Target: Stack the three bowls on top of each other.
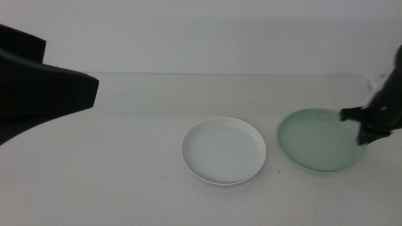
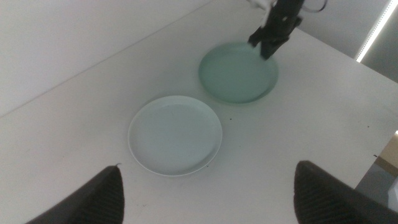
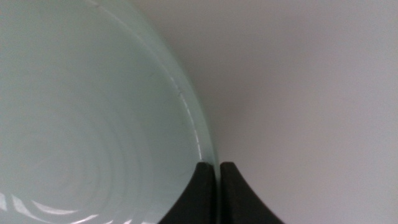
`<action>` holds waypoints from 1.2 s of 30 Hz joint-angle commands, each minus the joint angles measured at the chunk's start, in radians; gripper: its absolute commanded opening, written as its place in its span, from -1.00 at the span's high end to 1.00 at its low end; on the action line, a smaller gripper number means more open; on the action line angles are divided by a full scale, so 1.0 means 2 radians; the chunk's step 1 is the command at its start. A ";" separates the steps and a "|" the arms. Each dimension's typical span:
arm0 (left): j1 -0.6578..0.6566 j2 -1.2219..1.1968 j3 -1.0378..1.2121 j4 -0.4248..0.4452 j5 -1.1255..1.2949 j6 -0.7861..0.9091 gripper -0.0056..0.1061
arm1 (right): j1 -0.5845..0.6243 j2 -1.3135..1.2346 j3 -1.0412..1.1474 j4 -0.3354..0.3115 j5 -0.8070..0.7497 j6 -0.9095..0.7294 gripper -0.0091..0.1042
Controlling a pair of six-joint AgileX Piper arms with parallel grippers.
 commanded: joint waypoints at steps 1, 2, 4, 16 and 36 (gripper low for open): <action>0.002 -0.001 0.002 -0.003 -0.006 0.000 -0.78 | -0.018 -0.053 0.006 -0.039 0.012 0.012 0.88; 0.002 -0.001 0.002 -0.003 -0.006 0.000 -0.78 | -0.026 -0.075 0.005 -0.033 0.018 0.012 0.88; 0.002 -0.001 0.002 -0.003 -0.006 0.000 -0.78 | -0.035 -0.111 -0.004 0.005 0.024 0.009 0.88; 0.002 -0.001 0.002 -0.003 -0.006 0.000 -0.78 | 0.102 -0.098 -0.119 0.129 0.086 -0.018 0.88; 0.002 -0.001 0.002 -0.003 -0.006 0.000 -0.78 | 0.191 0.044 -0.119 0.117 0.048 -0.006 0.88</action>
